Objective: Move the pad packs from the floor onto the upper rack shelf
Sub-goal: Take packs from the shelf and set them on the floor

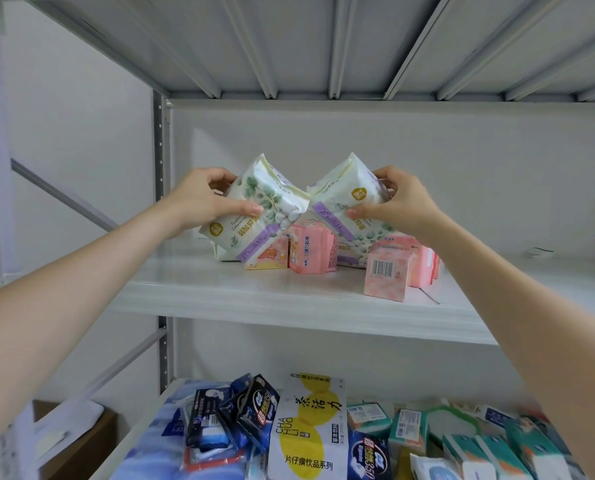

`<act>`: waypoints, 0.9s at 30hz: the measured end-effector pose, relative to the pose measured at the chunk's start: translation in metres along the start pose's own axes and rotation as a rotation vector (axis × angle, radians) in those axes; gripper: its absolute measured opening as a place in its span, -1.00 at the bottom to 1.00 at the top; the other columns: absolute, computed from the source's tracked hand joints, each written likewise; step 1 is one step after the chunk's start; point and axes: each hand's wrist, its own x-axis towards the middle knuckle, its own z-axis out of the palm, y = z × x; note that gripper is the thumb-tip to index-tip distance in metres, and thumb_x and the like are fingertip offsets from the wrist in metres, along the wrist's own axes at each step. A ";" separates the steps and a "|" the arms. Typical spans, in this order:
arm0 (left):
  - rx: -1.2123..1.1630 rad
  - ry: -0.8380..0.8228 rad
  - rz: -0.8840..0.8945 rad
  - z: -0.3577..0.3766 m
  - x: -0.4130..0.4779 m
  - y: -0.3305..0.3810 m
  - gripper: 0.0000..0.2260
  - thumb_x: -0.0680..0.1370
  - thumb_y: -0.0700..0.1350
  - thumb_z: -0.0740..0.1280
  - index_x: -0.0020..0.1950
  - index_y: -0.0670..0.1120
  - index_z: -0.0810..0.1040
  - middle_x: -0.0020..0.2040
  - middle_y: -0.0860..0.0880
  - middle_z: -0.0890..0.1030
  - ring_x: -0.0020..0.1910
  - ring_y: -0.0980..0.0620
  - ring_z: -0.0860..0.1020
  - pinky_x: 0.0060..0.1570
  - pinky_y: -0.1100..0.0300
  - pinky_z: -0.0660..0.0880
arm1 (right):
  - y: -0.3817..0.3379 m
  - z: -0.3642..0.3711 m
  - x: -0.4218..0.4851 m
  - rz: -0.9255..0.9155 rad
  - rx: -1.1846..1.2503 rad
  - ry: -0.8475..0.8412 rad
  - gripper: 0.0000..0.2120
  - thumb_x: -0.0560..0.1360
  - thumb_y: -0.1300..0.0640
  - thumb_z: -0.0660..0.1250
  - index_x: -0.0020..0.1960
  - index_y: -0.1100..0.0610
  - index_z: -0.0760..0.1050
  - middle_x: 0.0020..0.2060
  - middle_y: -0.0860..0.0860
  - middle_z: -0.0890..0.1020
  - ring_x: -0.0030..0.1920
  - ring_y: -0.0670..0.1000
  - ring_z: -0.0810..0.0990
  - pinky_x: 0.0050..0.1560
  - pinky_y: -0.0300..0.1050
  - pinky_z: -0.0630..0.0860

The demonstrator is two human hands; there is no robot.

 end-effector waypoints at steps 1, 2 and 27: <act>-0.016 0.021 -0.002 0.002 -0.006 0.002 -0.24 -0.05 0.28 0.61 0.07 0.00 0.62 0.04 -0.03 0.65 -0.01 0.05 0.63 -0.09 0.13 0.60 | -0.003 -0.002 -0.007 -0.007 0.000 0.018 -0.38 0.19 0.02 0.64 0.17 0.00 0.46 0.03 -0.04 0.60 0.02 -0.01 0.61 0.01 0.04 0.63; -0.031 0.039 -0.004 0.004 -0.012 0.005 -0.28 0.00 0.23 0.61 0.08 -0.03 0.61 0.06 -0.04 0.64 -0.01 0.04 0.63 -0.08 0.12 0.60 | -0.006 -0.005 -0.015 -0.013 0.003 0.036 -0.40 0.20 0.02 0.64 0.16 0.00 0.46 0.01 -0.04 0.60 0.01 -0.01 0.61 0.01 0.03 0.63; 0.083 -0.137 -0.109 0.029 -0.249 0.054 -0.33 0.11 0.26 0.58 0.14 0.00 0.60 0.04 0.07 0.63 0.03 0.05 0.60 0.01 0.06 0.58 | -0.056 -0.045 -0.285 0.157 -0.094 0.003 -0.39 0.19 0.05 0.63 0.17 0.02 0.46 -0.04 -0.12 0.57 -0.01 -0.04 0.58 -0.08 -0.12 0.59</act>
